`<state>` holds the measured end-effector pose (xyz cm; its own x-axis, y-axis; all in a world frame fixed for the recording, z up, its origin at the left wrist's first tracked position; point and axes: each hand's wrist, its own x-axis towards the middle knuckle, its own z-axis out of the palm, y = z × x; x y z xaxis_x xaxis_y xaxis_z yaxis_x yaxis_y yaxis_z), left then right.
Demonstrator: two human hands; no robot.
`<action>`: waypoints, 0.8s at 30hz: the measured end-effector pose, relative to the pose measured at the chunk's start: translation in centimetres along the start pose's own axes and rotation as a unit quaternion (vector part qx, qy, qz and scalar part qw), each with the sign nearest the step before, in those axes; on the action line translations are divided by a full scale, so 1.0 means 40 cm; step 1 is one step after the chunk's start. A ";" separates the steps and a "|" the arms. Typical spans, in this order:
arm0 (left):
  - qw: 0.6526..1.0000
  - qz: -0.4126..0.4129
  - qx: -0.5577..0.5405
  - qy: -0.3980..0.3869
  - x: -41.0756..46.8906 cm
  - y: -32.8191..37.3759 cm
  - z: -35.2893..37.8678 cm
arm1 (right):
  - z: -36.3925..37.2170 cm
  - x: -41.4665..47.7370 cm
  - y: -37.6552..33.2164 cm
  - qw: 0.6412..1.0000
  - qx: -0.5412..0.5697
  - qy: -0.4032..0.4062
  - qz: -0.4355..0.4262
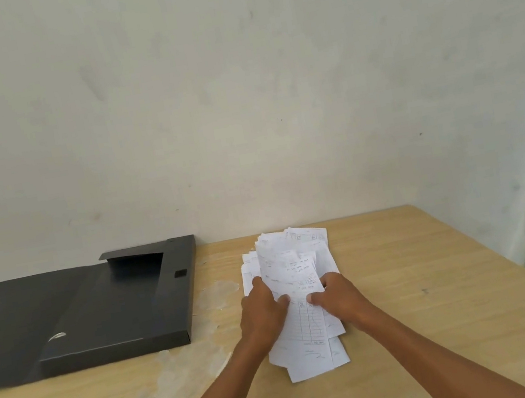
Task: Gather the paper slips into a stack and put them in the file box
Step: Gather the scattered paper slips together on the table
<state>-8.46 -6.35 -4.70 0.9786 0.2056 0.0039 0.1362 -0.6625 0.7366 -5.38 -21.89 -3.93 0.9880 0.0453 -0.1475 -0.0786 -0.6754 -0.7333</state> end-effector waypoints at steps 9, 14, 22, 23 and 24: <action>0.996 -0.086 -0.016 0.001 0.138 -0.042 -0.027 | -0.043 0.129 0.003 0.992 -0.085 0.068 0.057; 0.995 -0.068 -0.075 -0.005 0.183 -0.027 -0.010 | -0.021 0.177 0.011 0.998 -0.019 0.040 0.052; 0.999 -0.023 -0.047 -0.006 0.227 -0.048 0.008 | -0.006 0.204 0.019 0.999 -0.014 0.030 0.039; 0.998 -0.029 -0.048 0.000 0.233 -0.050 0.007 | -0.007 0.209 0.017 0.999 -0.019 0.031 0.037; 0.999 -0.031 -0.038 0.014 0.238 -0.050 0.003 | -0.011 0.213 0.014 0.998 -0.033 0.042 0.040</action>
<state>0.60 -3.16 -6.22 0.9640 0.2646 -0.0255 0.1830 -0.5908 0.7858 3.04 -22.20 -5.31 0.9870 -0.0709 -0.1446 -0.1508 -0.7217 -0.6756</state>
